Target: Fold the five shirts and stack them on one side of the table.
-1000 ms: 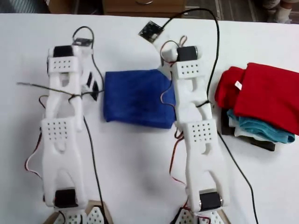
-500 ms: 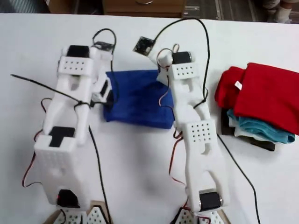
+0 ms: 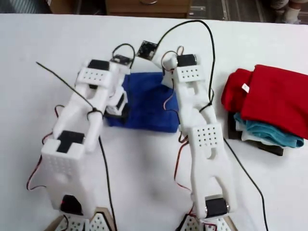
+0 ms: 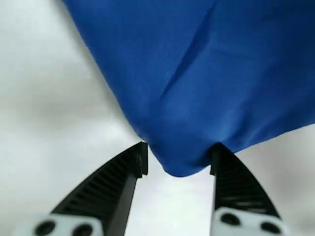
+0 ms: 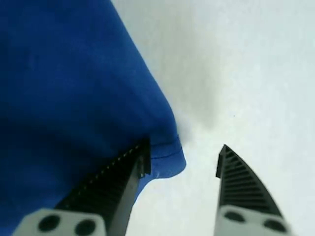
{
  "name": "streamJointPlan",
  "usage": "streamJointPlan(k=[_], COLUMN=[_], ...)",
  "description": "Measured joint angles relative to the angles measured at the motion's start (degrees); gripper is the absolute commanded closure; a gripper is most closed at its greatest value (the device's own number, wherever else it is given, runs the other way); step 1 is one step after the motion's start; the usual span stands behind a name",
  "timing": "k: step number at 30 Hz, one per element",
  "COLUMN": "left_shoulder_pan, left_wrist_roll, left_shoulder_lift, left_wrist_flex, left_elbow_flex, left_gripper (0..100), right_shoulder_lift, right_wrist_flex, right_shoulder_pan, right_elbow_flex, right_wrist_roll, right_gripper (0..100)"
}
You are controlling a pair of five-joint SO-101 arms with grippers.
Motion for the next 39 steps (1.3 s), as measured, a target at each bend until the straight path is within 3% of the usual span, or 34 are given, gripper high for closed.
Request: streamJointPlan(k=[12, 22, 25, 28, 32, 39], left_shoulder_pan=[-0.4, -2.8, -1.3, -0.2, -0.2, 0.4], left_wrist_roll=[-1.1, -2.4, -3.0, -3.0, -3.1, -3.1], left_shoulder_lift=[0.0, 0.0, 0.0, 0.0, 0.0, 6.4], left_wrist_flex=[3.7, -6.4, -8.4, -8.9, -10.0, -10.5], left_elbow_flex=[-4.9, 4.2, 6.0, 6.0, 6.3, 5.4], left_gripper=[77, 77, 78, 83, 97, 98], right_shoulder_lift=[-0.1, 1.8, 1.8, 1.8, 1.8, 1.9], right_wrist_flex=[-0.1, 1.2, 1.2, 1.8, 3.4, 9.5], right_shoulder_pan=[-0.7, -1.5, -1.8, -1.8, -1.8, -1.8], right_elbow_flex=[0.8, 0.4, 0.4, 0.4, 0.4, -2.0], right_wrist_roll=[0.2, 9.2, 11.8, 15.0, 19.1, 20.1], right_gripper=[76.9, 77.3, 83.6, 97.8, 97.6, 97.7])
